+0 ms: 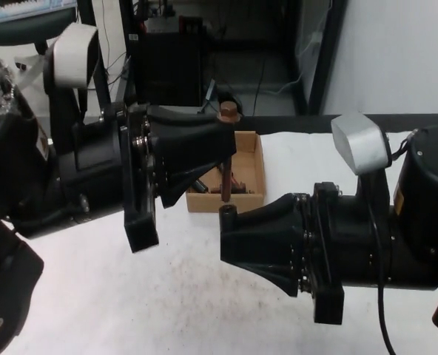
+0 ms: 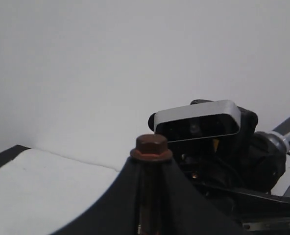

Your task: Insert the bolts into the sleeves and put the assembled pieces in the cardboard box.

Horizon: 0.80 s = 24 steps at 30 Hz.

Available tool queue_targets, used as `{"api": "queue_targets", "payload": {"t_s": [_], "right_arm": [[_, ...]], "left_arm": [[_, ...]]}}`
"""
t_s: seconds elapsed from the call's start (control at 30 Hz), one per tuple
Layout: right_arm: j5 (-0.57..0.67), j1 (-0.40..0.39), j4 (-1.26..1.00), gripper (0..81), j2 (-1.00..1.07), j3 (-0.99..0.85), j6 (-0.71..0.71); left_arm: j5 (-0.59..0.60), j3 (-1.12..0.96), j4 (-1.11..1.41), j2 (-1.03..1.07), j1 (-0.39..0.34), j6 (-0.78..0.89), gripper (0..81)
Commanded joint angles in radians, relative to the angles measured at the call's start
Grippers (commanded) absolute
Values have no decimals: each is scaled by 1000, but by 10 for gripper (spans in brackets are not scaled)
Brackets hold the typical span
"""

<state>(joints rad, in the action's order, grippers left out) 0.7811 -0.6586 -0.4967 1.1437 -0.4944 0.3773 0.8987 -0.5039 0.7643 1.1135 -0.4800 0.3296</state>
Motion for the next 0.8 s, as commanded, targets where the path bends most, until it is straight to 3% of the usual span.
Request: {"api": "queue_targets", "payload": {"t_s": [0.0, 0.1, 0.37, 0.77], "right_arm": [[11, -5, -9, 8, -1, -10, -173], [-42, -8, -5, 8, -1, -10, -340], [-238, -8, 34, 8, -1, -10, -560], [-242, -8, 25, 8, -1, -10, -572]], "left_arm": [[6, -5, 18, -2, -3, -37, 3], [-4, -5, 18, -2, -3, -38, 3], [-3, -5, 146, -2, -3, -30, 3], [0, -5, 167, -2, -3, -4, 3]]}}
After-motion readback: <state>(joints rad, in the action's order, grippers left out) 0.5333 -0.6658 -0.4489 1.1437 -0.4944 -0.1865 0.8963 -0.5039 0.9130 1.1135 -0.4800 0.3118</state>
